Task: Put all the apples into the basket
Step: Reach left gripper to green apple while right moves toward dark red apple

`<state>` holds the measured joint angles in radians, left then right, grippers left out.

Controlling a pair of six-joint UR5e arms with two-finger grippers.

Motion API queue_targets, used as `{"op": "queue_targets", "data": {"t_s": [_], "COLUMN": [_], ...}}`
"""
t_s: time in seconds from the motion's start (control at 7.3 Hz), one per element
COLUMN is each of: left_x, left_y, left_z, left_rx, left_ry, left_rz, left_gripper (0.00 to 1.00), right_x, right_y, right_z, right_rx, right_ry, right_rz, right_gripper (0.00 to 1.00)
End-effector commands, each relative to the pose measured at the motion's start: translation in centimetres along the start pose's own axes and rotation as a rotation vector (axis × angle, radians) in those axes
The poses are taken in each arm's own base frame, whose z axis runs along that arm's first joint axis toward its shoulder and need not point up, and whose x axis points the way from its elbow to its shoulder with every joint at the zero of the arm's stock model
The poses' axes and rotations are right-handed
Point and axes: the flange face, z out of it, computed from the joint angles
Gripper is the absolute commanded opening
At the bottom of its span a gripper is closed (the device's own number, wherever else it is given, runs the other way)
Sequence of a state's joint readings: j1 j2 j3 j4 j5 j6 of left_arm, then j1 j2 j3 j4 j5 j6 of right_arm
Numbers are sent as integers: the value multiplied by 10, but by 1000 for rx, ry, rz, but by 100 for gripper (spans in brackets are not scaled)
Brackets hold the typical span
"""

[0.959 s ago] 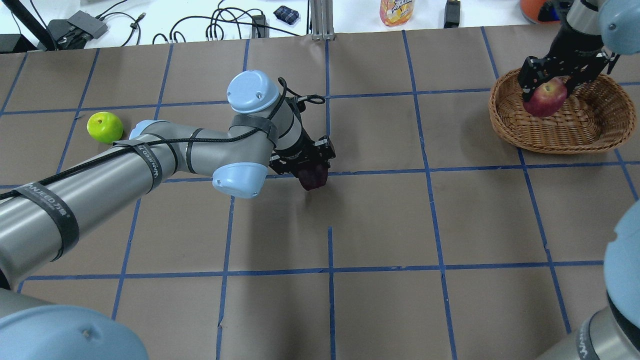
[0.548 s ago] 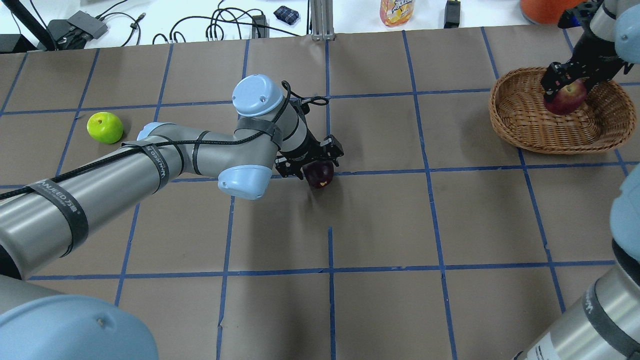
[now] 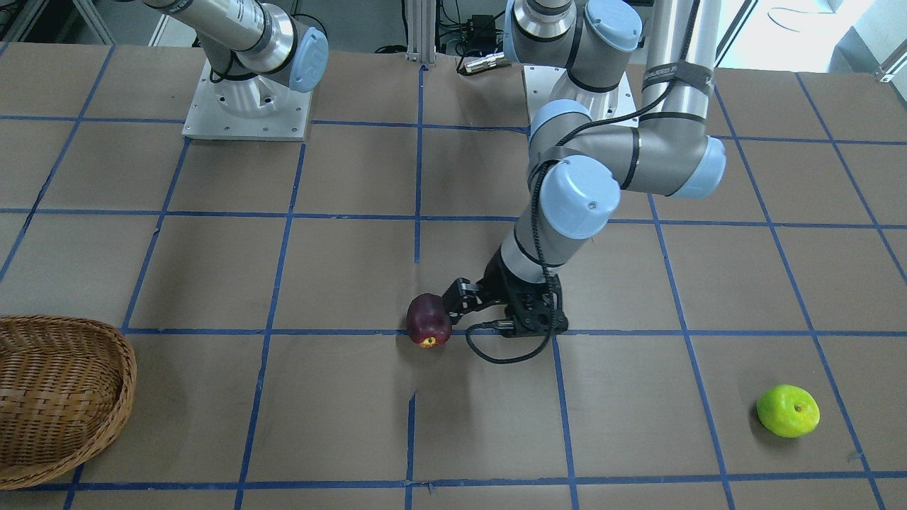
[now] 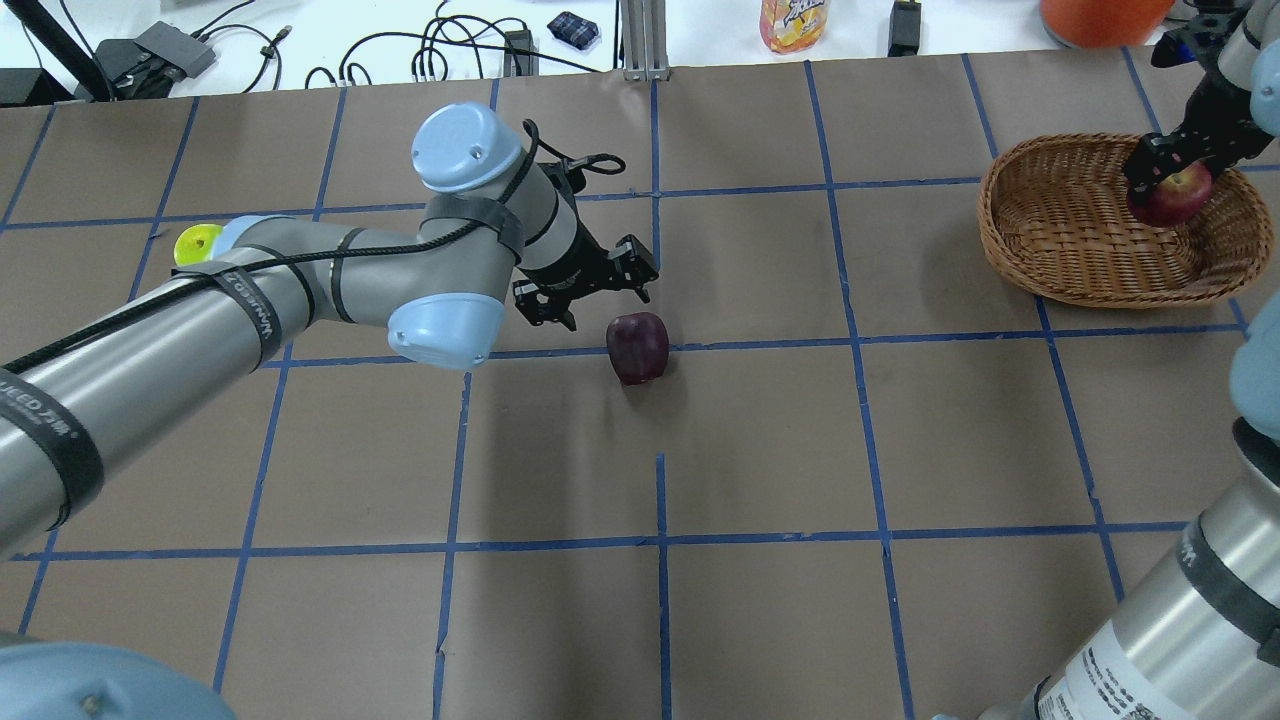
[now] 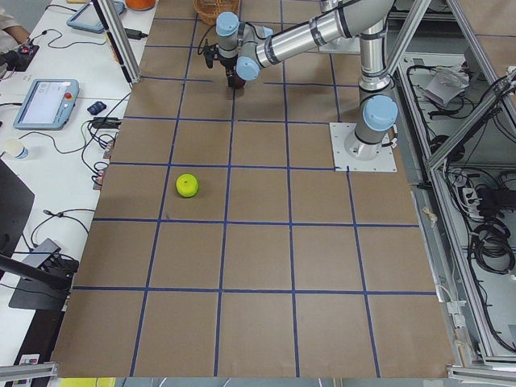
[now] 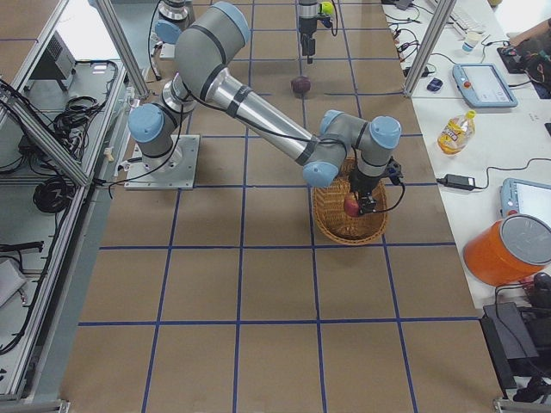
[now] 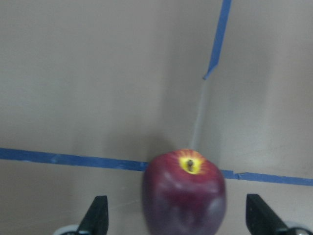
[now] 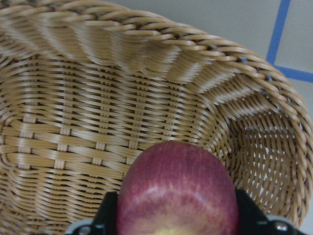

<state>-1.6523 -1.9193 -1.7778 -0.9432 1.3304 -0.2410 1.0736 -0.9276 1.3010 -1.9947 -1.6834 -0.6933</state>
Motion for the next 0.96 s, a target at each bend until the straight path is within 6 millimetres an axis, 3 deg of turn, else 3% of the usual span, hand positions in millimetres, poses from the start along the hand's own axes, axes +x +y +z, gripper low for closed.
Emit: {"op": "queue_targets", "data": {"t_s": [0.0, 0.27, 0.41, 0.69, 0.82], "left_x": [-113, -195, -227, -300, -320], "left_y": [-39, -78, -102, -138, -148], "left_z": [-30, -57, -81, -102, -103], "left_rx": [-6, 6, 6, -18, -22], "left_ry": [-99, -263, -282, -418, -426], "left_rz": [68, 201, 223, 203, 243], "left_gripper": [97, 98, 98, 97, 97], "right_x": [17, 13, 13, 22, 19], "right_y": [-2, 1, 2, 12, 12], "right_z": [18, 31, 32, 27, 21], "right_rx": [2, -25, -26, -105, -127], "right_ry": [6, -11, -12, 48, 18], "right_rz": [-3, -8, -8, -10, -15], "right_gripper": [3, 59, 94, 100, 100]}}
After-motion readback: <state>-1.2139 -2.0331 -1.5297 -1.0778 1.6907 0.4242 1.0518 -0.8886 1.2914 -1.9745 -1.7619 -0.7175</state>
